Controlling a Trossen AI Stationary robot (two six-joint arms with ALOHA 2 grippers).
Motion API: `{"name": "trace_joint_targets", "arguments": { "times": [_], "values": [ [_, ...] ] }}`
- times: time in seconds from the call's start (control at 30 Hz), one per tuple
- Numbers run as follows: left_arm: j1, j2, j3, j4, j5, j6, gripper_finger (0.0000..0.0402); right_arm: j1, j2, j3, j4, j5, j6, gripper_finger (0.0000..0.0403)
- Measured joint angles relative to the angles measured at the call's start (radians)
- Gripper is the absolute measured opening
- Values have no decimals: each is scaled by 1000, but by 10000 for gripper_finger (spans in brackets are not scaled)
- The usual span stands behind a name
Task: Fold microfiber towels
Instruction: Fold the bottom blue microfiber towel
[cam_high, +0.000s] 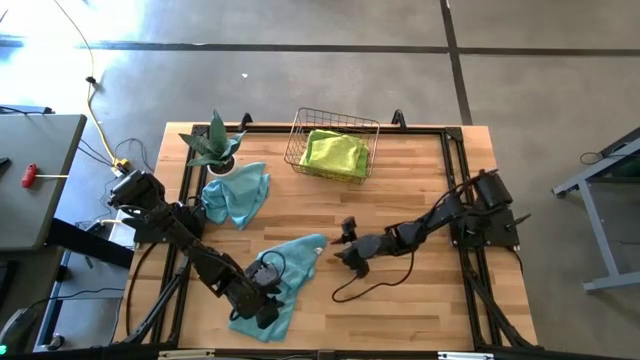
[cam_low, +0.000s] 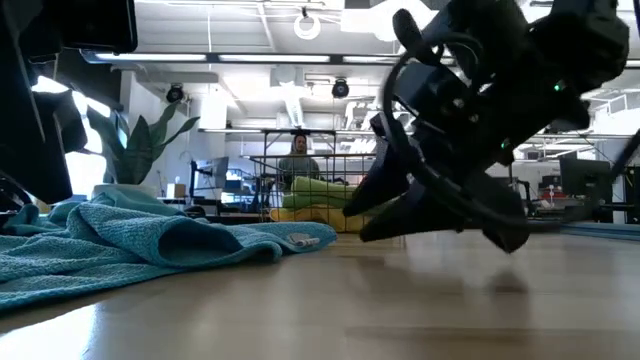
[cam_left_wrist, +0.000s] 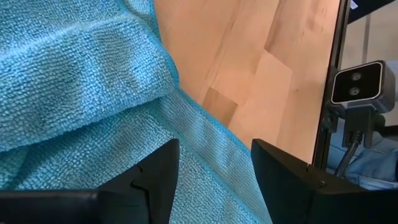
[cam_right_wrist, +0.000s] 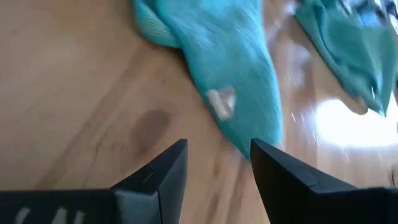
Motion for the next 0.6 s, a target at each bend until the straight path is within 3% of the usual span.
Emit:
{"name": "trace_joint_targets", "arguments": {
  "times": [0.27,0.6],
  "values": [
    [0,0,0,0,-23,7,191,-28,83,86,47,-55,-241,167],
    [0,0,0,-1,-23,8,191,-84,119,216,-188,-193,-188,167]
  ]
}}
